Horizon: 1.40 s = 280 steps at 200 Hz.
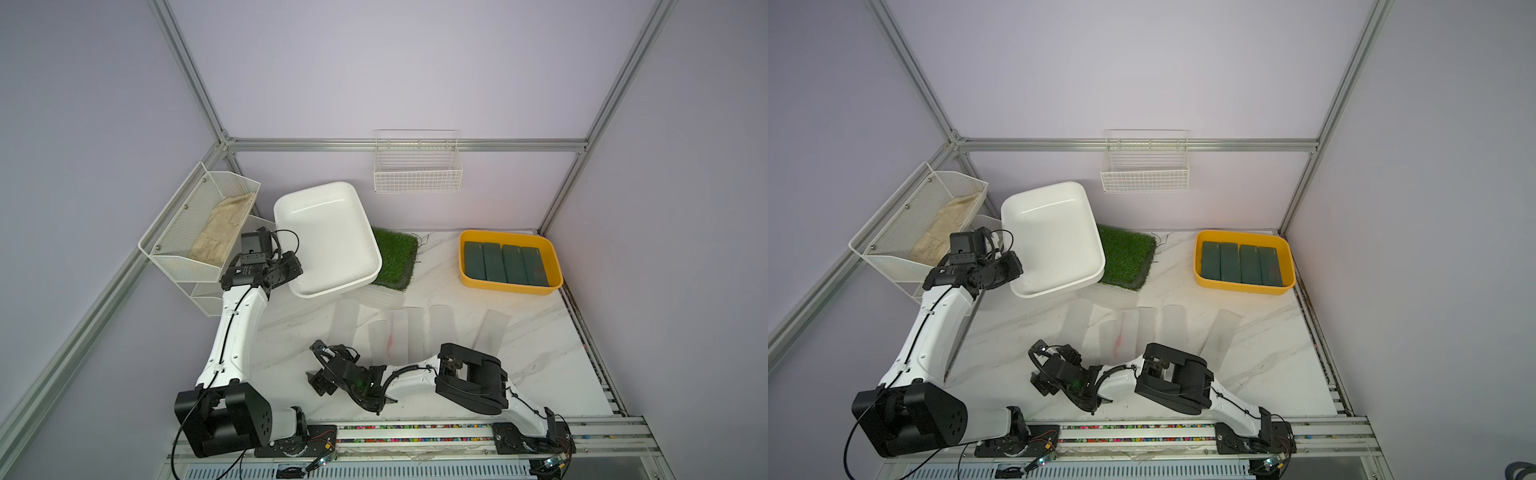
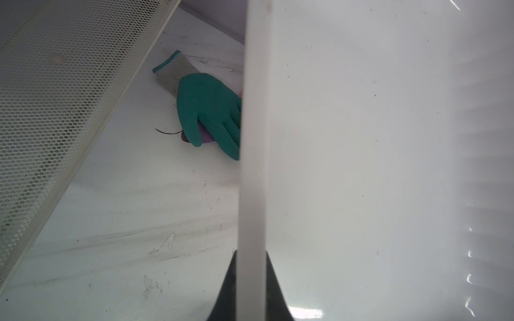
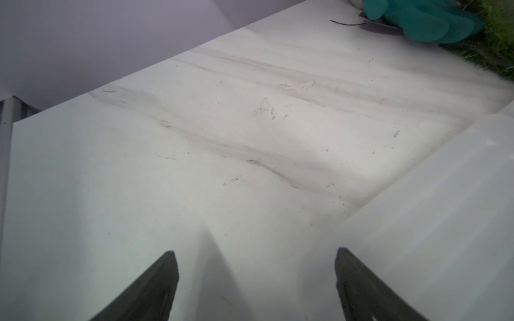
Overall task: Place the pencil cases by color into the storage box
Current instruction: Move the pencil case to the center of the board.
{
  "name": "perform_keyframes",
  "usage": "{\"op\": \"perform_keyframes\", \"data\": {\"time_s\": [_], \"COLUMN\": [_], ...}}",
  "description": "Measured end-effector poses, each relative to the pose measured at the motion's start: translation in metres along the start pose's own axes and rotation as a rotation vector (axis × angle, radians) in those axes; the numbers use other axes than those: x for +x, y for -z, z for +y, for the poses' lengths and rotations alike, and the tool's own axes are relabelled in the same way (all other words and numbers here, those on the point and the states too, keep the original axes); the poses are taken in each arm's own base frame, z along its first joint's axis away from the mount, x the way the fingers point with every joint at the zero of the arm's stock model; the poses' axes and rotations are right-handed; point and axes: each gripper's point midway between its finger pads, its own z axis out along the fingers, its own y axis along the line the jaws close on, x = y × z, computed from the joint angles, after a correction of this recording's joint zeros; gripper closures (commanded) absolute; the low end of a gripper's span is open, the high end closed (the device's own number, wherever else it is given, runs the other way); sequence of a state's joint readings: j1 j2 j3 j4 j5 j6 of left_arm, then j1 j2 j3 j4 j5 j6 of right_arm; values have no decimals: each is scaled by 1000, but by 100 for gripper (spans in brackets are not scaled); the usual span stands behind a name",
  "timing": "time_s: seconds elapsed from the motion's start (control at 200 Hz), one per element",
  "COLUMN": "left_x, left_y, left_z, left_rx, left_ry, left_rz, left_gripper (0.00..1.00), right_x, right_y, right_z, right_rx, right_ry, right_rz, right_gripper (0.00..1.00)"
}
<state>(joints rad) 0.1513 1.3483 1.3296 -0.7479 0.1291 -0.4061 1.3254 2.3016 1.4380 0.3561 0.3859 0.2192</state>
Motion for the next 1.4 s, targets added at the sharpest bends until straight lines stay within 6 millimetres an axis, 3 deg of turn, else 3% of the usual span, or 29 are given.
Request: {"op": "perform_keyframes", "data": {"time_s": [0.2,0.505,0.825,1.03,1.4], "left_x": [0,-2,-7,-8,40], "left_y": [0,0,15,26,16], "left_z": [0,0,-3,-5,15], "left_rx": [3,5,18,29,-2], "left_ry": [6,6,1,-4,7], "left_rz": [0,-7,-44,-76,2], "left_gripper": [100,100,100,100,100], "right_x": [-2,5,21,35,37], "right_y": [-3,0,55,88,131], "right_z": [-32,-104,-193,-229,-275], "right_rx": [144,382,582,660,721], "right_ry": [-44,-140,-293,-342,-484], "right_rz": [-13,-11,7,50,54], "right_gripper": [10,10,9,9,9]}}
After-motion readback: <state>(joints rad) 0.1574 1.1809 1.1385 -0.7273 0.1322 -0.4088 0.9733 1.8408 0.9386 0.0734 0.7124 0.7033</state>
